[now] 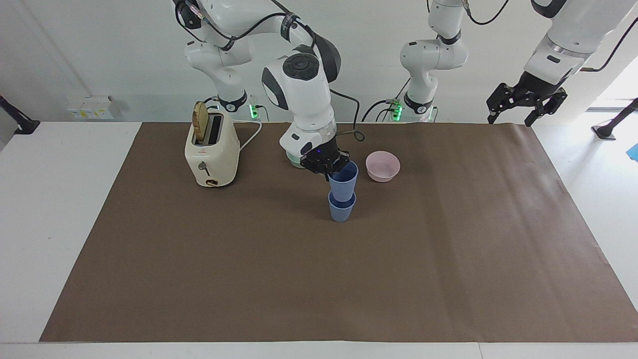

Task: Stack blue cups with both arms
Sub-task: 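Lower the held cup into the placed blue cup with the right gripper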

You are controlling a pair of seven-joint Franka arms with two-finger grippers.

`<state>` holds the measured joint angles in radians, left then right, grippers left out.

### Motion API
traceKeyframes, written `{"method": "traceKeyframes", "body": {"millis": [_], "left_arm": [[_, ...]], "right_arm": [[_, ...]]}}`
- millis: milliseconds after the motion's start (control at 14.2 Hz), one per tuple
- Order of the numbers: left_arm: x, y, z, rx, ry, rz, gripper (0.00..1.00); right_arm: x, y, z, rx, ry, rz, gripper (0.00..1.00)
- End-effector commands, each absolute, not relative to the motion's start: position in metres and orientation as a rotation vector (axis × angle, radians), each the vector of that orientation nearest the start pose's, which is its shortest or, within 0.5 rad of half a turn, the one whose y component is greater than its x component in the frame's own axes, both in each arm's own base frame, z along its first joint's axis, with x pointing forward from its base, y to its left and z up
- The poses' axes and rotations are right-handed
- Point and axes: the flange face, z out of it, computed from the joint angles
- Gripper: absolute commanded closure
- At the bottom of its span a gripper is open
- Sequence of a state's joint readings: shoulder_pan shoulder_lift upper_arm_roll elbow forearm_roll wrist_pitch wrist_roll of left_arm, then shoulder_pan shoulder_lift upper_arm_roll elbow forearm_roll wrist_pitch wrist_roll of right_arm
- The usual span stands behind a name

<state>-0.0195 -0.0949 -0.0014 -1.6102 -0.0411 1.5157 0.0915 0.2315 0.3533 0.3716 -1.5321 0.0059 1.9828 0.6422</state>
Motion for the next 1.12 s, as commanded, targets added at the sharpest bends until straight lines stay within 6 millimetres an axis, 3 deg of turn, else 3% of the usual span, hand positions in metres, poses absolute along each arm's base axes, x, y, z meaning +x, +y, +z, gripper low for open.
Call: {"method": "traceKeyframes", "body": {"millis": [0,351,702,913,983,1054], "left_arm": [[0.514,-0.015,0.654,-3.185,0.164,0.012,0.0],[0.514,-0.015,0.654,-3.185,0.164,0.012,0.0],[0.514,-0.015,0.654,-3.185,0.164,0.012,0.0],[0.514,-0.015,0.654,-3.185,0.164,0.012,0.0],[0.514,-0.015,0.654,-3.185,0.164,0.012,0.0],[0.514,-0.015,0.654,-3.185,0.164,0.012,0.0]], "right_arm": [[0.57,0.356,0.47,-2.979,0.12,-0.028,1.0],[0.575,0.357,0.456,-2.983,0.119,-0.022,1.0],[0.58,0.364,0.425,-2.993,0.118,-0.026,1.0],[0.581,0.365,0.42,-2.999,0.114,-0.028,1.0],[0.581,0.366,0.42,-2.996,0.122,-0.028,0.97],[0.581,0.366,0.421,-2.993,0.13,-0.027,0.66]]}}
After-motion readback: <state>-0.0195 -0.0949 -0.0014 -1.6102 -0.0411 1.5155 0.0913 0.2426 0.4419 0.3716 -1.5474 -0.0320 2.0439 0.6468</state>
